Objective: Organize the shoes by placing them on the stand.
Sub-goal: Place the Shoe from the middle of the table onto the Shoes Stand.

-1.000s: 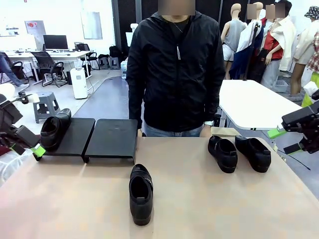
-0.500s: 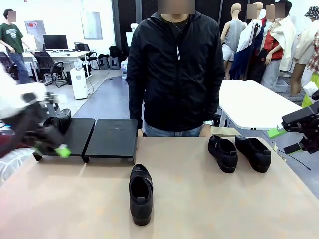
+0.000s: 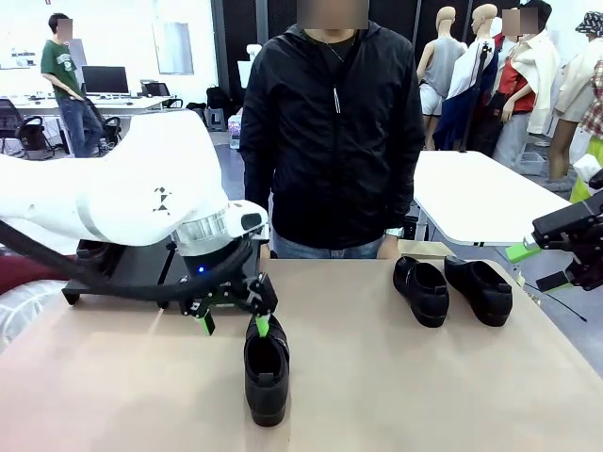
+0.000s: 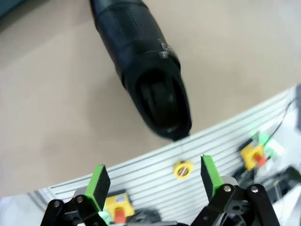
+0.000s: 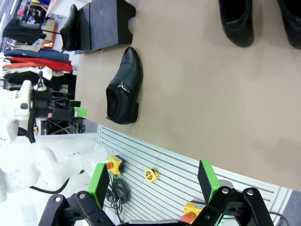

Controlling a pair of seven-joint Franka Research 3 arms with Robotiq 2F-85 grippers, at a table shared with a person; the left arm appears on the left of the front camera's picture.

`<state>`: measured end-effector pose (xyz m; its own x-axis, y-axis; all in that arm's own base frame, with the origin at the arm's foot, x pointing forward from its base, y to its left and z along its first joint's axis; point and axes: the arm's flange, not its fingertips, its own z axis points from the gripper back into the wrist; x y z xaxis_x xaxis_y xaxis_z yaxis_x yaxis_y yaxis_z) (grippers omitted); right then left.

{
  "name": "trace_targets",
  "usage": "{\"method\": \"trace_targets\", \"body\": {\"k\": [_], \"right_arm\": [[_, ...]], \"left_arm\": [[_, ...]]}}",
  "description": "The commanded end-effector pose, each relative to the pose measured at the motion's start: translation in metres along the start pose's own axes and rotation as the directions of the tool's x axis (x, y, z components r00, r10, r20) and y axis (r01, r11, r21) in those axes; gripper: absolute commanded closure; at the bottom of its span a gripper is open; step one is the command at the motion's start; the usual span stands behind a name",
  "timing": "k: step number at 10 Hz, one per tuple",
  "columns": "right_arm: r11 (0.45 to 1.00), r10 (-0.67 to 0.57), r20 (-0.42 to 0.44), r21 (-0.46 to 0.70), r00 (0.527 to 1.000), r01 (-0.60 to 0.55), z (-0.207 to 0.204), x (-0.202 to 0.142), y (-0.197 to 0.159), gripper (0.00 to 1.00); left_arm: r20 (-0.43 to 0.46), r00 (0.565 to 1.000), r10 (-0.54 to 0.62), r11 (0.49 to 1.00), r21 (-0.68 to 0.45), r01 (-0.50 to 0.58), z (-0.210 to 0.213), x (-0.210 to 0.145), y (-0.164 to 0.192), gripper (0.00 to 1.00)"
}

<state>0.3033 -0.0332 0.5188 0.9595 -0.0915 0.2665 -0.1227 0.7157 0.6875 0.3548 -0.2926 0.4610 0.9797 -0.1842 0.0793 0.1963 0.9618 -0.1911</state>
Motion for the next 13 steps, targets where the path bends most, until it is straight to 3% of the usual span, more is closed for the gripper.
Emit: {"method": "trace_targets", "body": {"k": [1, 3, 4, 5, 6, 7, 13], "right_arm": [[1.000, 0.001, 0.007, 0.030, 1.000, -0.002, 0.001, 0.001, 0.001, 0.00], [1.000, 0.001, 0.007, 0.030, 1.000, -0.002, 0.001, 0.001, 0.001, 0.00], [1.000, 0.001, 0.007, 0.030, 1.000, -0.002, 0.001, 0.001, 0.001, 0.00], [1.000, 0.001, 0.007, 0.030, 1.000, -0.002, 0.001, 0.001, 0.001, 0.00], [1.000, 0.001, 0.007, 0.030, 1.000, -0.002, 0.001, 0.001, 0.001, 0.00], [1.000, 0.001, 0.007, 0.030, 1.000, -0.002, 0.001, 0.001, 0.001, 0.00], [1.000, 0.001, 0.007, 0.030, 1.000, -0.002, 0.001, 0.001, 0.001, 0.00]], "left_arm": [[-0.038, 0.995, -0.092, 0.996, 0.017, 0.093, 0.000, -0.012, -0.001, 0.00], [-0.038, 0.995, -0.092, 0.996, 0.017, 0.093, 0.000, -0.012, -0.001, 0.00], [-0.011, 1.000, -0.024, 1.000, 0.006, 0.024, -0.001, -0.003, -0.002, 0.00], [-0.055, 0.996, 0.074, 0.996, 0.047, -0.072, -0.026, 0.009, -0.004, 0.00], [-0.045, 0.979, 0.199, 0.977, 0.084, -0.195, -0.045, 0.017, -0.006, 0.00], [-0.055, 0.965, 0.255, 0.965, 0.079, -0.250, -0.060, 0.015, -0.008, 0.00], [-0.038, 0.936, 0.349, 0.925, 0.175, -0.338, -0.107, 0.020, 0.002, 0.00]]}}
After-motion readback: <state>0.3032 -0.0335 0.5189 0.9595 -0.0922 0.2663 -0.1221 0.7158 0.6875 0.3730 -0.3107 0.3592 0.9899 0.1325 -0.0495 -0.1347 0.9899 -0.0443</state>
